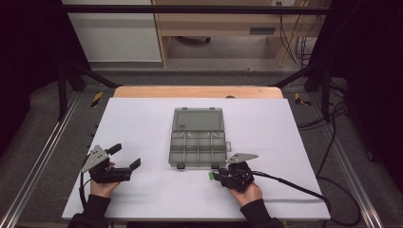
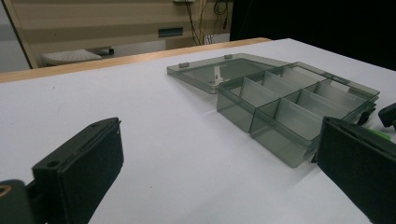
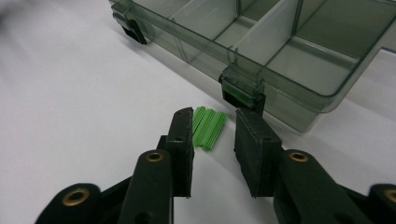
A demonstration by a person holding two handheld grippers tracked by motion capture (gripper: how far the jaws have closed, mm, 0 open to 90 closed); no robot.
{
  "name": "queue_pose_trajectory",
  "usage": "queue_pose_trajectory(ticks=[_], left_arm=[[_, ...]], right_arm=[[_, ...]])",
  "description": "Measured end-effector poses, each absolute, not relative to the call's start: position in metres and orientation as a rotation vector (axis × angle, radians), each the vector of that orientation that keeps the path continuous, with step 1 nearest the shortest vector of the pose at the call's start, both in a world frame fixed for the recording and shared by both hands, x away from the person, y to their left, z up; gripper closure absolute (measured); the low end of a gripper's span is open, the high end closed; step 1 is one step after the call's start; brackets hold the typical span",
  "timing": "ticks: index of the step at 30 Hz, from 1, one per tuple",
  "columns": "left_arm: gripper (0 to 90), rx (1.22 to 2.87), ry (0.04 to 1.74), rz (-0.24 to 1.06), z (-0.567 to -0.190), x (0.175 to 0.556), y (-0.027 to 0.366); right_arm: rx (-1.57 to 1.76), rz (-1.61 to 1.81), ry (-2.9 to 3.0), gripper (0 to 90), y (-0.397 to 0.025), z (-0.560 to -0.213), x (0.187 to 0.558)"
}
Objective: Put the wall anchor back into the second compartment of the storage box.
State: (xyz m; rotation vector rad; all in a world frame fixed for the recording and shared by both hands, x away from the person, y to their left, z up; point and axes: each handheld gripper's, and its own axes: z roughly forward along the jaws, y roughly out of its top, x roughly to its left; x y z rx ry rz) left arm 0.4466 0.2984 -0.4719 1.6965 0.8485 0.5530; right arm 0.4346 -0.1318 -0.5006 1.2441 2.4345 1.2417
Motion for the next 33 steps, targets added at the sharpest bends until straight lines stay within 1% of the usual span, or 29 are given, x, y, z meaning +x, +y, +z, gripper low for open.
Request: queue_pose_trajectory(ticks=[2, 10, 24, 25, 29, 33], left_arm=[[0.5, 1.697, 0.849, 0.553, -0.4719, 0.4466, 0.2985], [0.6, 1.703, 0.849, 0.552, -0.4721, 0.4468, 0.2982], [0.9, 1.708, 0.85, 0.549, -0.4725, 0.447, 0.2977], [0.9, 1.708, 0.85, 0.55, -0.4724, 0.4469, 0.2978], [1.0, 1.708, 0.85, 0.549, -0.4724, 0.4469, 0.2979], [1.1, 1.709, 0.85, 0.547, -0.4725, 0.447, 0.2977]], right_arm=[[1.256, 1.258, 2.432, 71.3, -0.1303, -0.5018, 0.4362], [1.258, 1.239, 2.447, 75.6, -0.1281, -0.5065, 0.4394], [1.241, 1.214, 2.461, 79.7, -0.1257, -0.5063, 0.4402], [1.237, 1.206, 2.469, 81.9, -0.1247, -0.5052, 0.4397], [1.245, 1.196, 2.472, 82.5, -0.1249, -0.5043, 0.4397], [1.235, 1.199, 2.472, 79.9, -0.1245, -0.5055, 0.4403]])
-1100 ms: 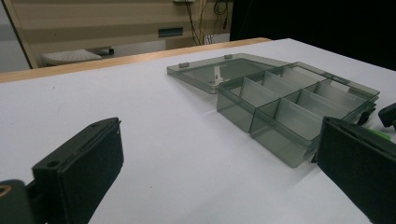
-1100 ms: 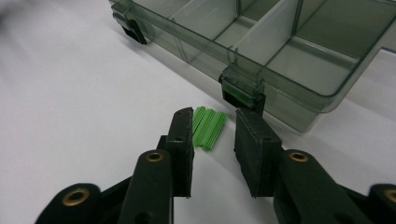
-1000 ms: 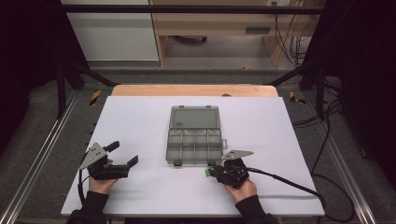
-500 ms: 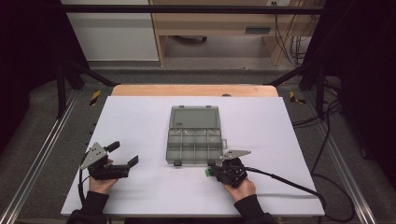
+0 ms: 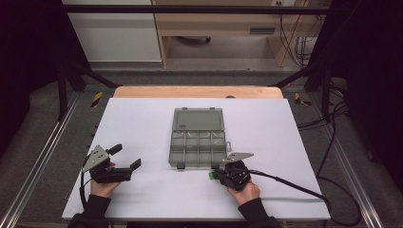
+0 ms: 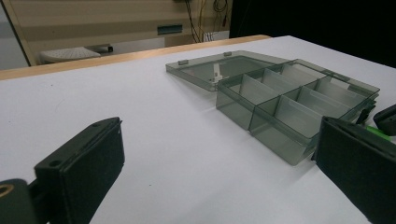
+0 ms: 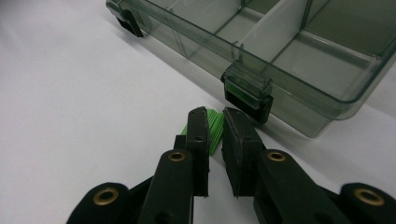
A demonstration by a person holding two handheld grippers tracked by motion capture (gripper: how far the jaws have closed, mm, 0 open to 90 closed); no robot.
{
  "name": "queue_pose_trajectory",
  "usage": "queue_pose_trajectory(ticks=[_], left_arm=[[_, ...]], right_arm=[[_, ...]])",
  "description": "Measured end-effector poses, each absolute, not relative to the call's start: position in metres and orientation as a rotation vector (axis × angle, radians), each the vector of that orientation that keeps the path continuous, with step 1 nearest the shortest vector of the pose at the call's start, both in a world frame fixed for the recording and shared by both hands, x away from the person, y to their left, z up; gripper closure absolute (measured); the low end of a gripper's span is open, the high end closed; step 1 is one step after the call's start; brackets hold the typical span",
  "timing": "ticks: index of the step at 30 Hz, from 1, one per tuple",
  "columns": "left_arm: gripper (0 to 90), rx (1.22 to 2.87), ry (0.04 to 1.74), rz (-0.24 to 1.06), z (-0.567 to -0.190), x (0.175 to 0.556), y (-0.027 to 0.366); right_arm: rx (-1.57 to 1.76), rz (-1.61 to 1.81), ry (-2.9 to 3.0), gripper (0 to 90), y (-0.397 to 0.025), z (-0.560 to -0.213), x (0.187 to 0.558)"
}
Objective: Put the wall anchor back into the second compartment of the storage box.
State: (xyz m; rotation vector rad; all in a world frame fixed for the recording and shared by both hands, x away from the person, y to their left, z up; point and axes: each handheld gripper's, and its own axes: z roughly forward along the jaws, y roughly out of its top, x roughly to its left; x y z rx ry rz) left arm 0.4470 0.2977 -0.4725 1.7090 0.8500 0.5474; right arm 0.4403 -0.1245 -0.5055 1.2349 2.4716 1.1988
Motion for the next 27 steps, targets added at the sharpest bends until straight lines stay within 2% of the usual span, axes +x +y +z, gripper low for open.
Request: queue_pose_trajectory(ticks=[8, 27], left_arm=[[1.2, 1.711, 0.851, 0.546, -0.473, 0.447, 0.298], [1.1, 1.713, 0.85, 0.549, -0.473, 0.447, 0.297]], right_arm=[[1.239, 1.18, 2.476, 84.0, -0.125, -0.506, 0.441], [1.204, 1.221, 2.448, 84.6, -0.132, -0.491, 0.436]])
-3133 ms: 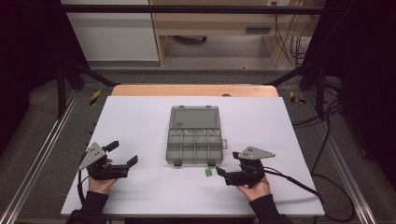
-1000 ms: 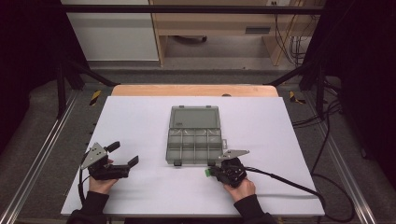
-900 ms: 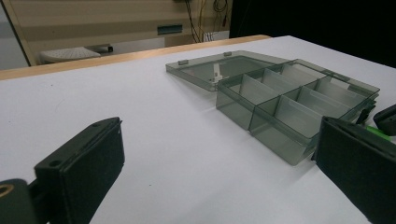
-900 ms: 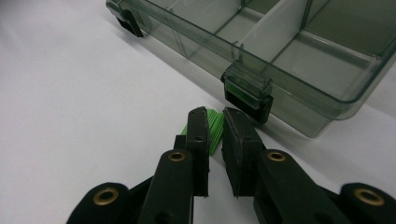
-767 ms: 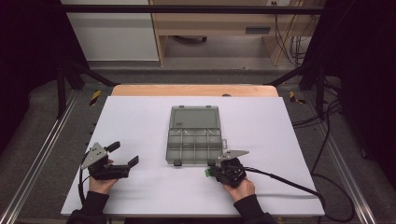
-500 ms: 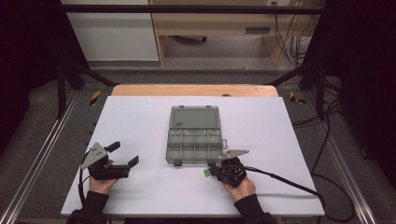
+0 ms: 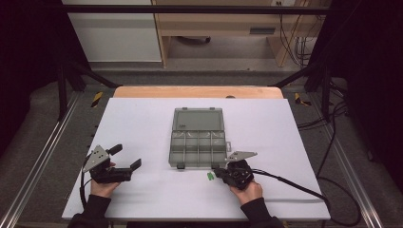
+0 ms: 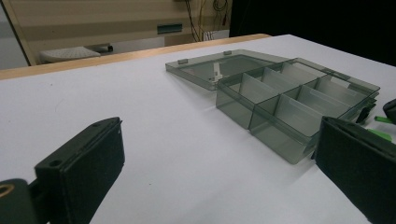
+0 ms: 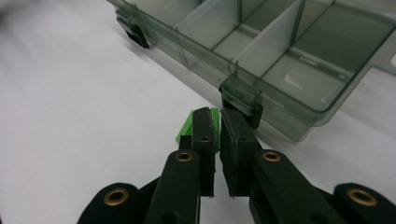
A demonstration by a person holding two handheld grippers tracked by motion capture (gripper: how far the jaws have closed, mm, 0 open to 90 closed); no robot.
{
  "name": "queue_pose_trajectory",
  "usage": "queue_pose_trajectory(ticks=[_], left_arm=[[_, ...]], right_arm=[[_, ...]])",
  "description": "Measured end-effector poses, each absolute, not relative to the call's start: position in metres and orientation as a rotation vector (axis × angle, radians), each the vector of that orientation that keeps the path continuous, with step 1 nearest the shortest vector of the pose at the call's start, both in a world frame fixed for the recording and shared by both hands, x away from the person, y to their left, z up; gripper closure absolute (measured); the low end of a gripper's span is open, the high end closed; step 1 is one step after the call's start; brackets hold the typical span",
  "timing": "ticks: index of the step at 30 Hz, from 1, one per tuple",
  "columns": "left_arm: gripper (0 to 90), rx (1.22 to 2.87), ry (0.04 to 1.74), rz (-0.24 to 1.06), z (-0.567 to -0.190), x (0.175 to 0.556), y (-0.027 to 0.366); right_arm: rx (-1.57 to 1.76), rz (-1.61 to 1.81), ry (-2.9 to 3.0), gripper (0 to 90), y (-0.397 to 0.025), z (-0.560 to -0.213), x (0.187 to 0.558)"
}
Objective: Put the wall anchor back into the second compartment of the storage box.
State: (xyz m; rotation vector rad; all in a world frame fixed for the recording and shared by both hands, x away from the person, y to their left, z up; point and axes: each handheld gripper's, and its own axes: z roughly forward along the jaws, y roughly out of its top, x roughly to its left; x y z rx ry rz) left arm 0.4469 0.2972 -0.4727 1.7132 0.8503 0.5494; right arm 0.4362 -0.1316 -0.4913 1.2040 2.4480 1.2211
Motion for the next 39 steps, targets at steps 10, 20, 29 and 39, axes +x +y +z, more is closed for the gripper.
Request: queue_pose_trajectory(ticks=[10, 20, 29, 39], left_arm=[[0.8, 1.716, 0.85, 0.555, -0.473, 0.447, 0.297], [0.7, 1.717, 0.851, 0.555, -0.473, 0.447, 0.297], [0.7, 1.714, 0.85, 0.554, -0.473, 0.447, 0.297], [0.7, 1.714, 0.849, 0.552, -0.473, 0.447, 0.297]], right_arm=[[1.111, 1.348, 2.364, 84.6, -0.138, -0.464, 0.43], [1.069, 1.413, 2.293, 84.7, -0.137, -0.443, 0.436], [1.049, 1.43, 2.259, 84.7, -0.125, -0.43, 0.449], [1.022, 1.448, 2.228, 84.6, -0.096, -0.419, 0.472]])
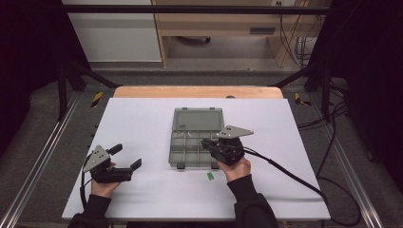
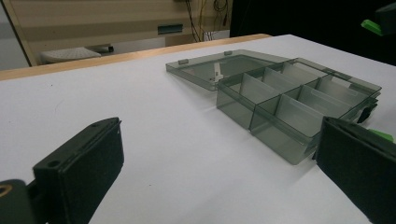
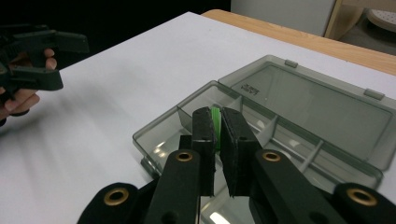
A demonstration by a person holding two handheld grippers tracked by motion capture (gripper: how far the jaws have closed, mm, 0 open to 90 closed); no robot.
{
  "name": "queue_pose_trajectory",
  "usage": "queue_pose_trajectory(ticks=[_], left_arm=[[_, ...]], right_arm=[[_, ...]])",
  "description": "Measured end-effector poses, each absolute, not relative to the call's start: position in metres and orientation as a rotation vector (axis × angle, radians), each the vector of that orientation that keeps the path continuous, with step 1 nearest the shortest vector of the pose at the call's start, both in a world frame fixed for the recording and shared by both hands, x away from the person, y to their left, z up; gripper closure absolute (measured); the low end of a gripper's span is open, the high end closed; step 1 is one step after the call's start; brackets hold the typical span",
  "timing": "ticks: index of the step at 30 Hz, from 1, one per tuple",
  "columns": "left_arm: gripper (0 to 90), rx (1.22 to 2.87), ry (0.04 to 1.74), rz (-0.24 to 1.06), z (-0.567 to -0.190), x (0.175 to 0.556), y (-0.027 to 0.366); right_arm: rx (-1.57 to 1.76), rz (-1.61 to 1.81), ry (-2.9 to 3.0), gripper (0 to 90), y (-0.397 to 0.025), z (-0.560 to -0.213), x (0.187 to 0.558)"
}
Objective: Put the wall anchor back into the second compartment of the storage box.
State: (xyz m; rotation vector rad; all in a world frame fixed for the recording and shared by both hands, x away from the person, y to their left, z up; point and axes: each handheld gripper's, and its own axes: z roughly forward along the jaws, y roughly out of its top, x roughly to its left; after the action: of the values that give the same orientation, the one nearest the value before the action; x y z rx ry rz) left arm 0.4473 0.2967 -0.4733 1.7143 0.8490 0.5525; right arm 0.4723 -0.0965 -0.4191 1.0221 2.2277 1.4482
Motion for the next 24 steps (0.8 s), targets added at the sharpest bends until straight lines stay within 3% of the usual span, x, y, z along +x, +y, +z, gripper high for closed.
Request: queue_pose_trajectory(ticks=[24], left_arm=[[0.6, 1.714, 0.848, 0.551, -0.474, 0.447, 0.297]], right_arm=[[1.078, 1.285, 2.29, 84.6, -0.056, -0.44, 0.531]])
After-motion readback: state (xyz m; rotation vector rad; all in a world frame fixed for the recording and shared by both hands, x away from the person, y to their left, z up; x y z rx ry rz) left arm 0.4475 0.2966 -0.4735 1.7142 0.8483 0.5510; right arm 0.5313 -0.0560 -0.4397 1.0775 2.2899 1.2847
